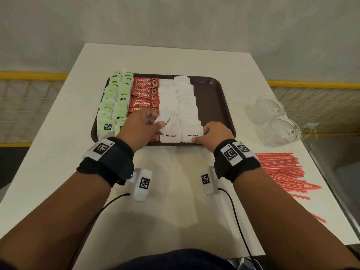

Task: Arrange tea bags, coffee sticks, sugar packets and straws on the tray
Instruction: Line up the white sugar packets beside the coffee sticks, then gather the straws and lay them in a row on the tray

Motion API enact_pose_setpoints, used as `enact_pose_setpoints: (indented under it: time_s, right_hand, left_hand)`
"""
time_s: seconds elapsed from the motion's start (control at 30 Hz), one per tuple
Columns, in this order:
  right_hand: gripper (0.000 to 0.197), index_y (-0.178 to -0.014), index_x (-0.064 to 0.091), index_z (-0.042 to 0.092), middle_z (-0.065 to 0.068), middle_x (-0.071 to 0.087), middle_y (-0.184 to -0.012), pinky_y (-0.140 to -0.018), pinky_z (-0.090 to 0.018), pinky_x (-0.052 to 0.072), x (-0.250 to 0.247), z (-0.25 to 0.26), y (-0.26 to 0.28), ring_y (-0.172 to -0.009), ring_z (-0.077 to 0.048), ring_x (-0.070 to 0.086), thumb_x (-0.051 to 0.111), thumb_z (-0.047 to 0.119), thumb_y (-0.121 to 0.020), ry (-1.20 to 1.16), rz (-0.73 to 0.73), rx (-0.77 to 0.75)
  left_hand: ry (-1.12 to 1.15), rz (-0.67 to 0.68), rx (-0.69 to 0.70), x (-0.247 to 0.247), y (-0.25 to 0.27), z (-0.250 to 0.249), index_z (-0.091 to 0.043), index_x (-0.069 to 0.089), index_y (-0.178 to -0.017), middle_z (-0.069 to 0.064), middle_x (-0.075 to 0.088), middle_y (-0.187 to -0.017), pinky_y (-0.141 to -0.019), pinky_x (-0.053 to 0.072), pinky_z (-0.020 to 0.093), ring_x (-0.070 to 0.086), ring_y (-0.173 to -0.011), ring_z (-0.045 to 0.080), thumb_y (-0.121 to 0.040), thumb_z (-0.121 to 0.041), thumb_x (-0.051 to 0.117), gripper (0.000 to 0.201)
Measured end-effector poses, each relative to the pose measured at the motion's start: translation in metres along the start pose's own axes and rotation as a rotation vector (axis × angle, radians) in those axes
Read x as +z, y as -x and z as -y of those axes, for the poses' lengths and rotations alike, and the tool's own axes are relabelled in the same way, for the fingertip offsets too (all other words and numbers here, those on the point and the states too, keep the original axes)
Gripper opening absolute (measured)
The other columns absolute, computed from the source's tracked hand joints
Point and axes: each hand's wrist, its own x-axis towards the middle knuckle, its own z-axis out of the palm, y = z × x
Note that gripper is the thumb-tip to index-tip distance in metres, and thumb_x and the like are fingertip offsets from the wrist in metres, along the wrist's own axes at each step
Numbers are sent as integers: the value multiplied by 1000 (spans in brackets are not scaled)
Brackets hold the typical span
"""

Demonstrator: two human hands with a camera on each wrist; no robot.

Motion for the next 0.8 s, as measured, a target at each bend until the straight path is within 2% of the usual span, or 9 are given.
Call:
enact_pose_setpoints:
  time_s: [0.1,0.17,0.23,0.33,0.47,0.57,0.6,0.67,0.8]
  right_hand:
    - [45,-99,55,22,1,59,-99,-80,-33,50,-2,-6,1,-92,-20,59,77,51,-71,-110,-131,-7]
    - [40,-104,58,22,5,59,-98,-78,-29,47,-6,-5,4,-91,-15,59,71,50,-79,-286,-195,-62]
    - [35,-107,62,20,6,62,-96,-71,-22,44,-12,-2,9,-88,-9,59,65,48,-86,-415,-126,-131]
    - [25,-101,64,17,4,63,-84,-65,-19,44,-12,0,13,-76,-7,59,72,34,-84,-477,-12,-181]
    - [17,-84,63,16,7,58,-72,-68,-23,45,0,-1,7,-69,-10,56,77,24,-80,-399,-63,-153]
    - [19,-76,59,21,8,57,-73,-67,-23,43,6,2,1,-70,-10,56,77,27,-80,-325,-55,-116]
    - [20,-74,59,22,9,58,-73,-67,-23,42,7,2,0,-70,-10,57,77,28,-79,-292,-53,-103]
    - [20,-74,58,24,9,60,-75,-68,-24,43,9,4,-3,-74,-11,59,77,30,-78,-230,-50,-84]
    - [27,-90,56,23,9,55,-83,-67,-25,43,12,3,-3,-76,-10,56,78,33,-77,-207,-91,-82]
  left_hand:
    - [-57,79,11,5,-4,-4,-9,61,-106,12,69,-100,-76,62,35,72,-80,22,-93,-14,65,15]
    - [-119,156,30,9,-8,-9,-10,64,-108,11,69,-100,-78,61,39,71,-85,29,-95,-16,63,14]
    - [-188,221,63,15,-13,-13,-13,65,-110,10,69,-103,-77,61,41,71,-86,29,-96,-18,62,15]
    - [-259,270,114,24,-17,-16,-13,66,-111,7,69,-103,-76,61,40,70,-83,25,-96,-20,62,18]
    - [-387,219,151,33,-22,-14,-15,67,-106,3,67,-93,-66,56,30,68,-73,17,-93,-23,66,15]
    - [-450,158,158,35,-24,-8,-15,66,-100,4,67,-88,-68,51,30,65,-78,19,-89,-24,70,15]
    - [-469,145,158,35,-24,-7,-15,65,-100,3,66,-89,-66,48,26,63,-79,18,-87,-23,72,17]
    - [-498,128,158,34,-24,-3,-14,64,-102,1,64,-92,-63,43,21,60,-81,17,-85,-21,75,21]
    - [-545,105,182,34,-20,-2,-13,65,-105,2,63,-98,-70,44,25,61,-85,18,-82,-19,78,27]
